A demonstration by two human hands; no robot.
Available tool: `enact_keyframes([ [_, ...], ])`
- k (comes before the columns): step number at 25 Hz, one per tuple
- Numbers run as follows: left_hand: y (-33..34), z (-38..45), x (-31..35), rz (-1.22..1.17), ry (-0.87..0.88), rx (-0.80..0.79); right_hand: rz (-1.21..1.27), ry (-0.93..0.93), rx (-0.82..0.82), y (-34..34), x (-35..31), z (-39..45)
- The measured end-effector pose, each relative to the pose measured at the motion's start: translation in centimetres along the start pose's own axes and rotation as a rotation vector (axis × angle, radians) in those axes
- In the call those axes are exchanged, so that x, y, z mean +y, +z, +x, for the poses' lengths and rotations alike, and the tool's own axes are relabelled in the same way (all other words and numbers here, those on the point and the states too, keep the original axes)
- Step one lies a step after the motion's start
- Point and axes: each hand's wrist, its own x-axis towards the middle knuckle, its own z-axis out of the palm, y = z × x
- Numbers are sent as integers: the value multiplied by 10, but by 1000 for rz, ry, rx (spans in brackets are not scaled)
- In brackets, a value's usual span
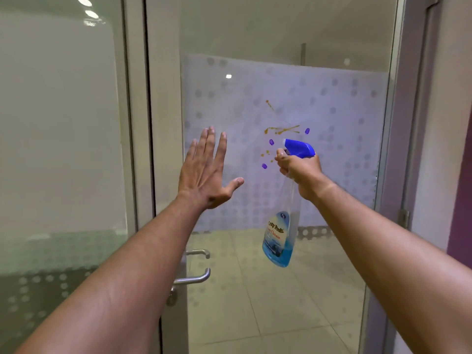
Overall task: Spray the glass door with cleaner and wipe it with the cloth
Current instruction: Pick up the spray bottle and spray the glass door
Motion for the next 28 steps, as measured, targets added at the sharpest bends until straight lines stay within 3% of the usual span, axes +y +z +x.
enact_keyframes([
  [10,34,83,6,48,-21,58,0,3,-97,19,-37,105],
  [28,64,124,-14,-12,31,108,-113,1,89,57,-48,147],
])
